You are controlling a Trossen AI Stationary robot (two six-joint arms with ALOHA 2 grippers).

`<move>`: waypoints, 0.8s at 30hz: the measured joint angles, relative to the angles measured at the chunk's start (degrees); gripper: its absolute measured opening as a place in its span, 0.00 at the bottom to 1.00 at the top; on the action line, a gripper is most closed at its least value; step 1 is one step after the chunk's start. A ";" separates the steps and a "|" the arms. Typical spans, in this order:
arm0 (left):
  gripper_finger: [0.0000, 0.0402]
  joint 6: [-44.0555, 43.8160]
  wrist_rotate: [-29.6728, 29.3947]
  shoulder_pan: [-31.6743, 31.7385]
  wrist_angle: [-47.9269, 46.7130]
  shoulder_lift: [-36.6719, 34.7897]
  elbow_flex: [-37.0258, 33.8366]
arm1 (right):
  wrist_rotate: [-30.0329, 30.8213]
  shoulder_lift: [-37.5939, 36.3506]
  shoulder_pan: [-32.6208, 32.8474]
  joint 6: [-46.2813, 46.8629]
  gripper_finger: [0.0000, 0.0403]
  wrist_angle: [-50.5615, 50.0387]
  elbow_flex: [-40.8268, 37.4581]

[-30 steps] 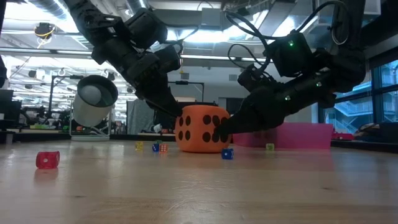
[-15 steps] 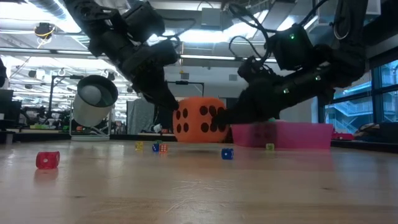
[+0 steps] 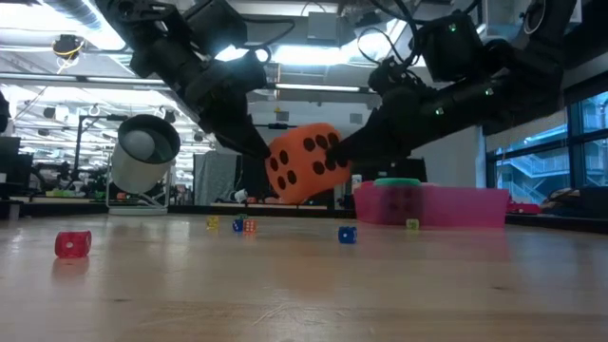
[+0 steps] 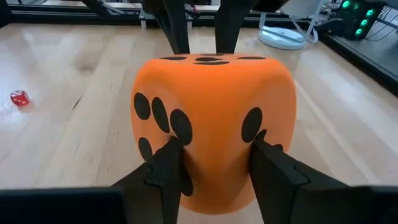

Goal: Pick & Place Dice
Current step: Put the large orange dice into the red bin

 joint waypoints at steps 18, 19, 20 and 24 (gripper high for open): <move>0.36 0.42 -0.26 0.00 0.04 0.04 -0.07 | 1.27 -2.78 0.00 -0.31 0.23 -5.26 0.01; 0.36 0.44 -0.26 0.00 0.07 0.04 -0.07 | 1.27 -3.20 0.00 -0.43 0.23 -5.61 0.01; 0.36 0.44 -0.26 0.00 0.11 0.04 -0.07 | 1.26 -3.45 -0.01 -0.44 0.23 -6.21 0.01; 0.36 0.86 -0.31 0.00 0.11 0.02 -0.09 | 1.11 -3.68 -0.04 -0.45 0.21 -7.96 -0.01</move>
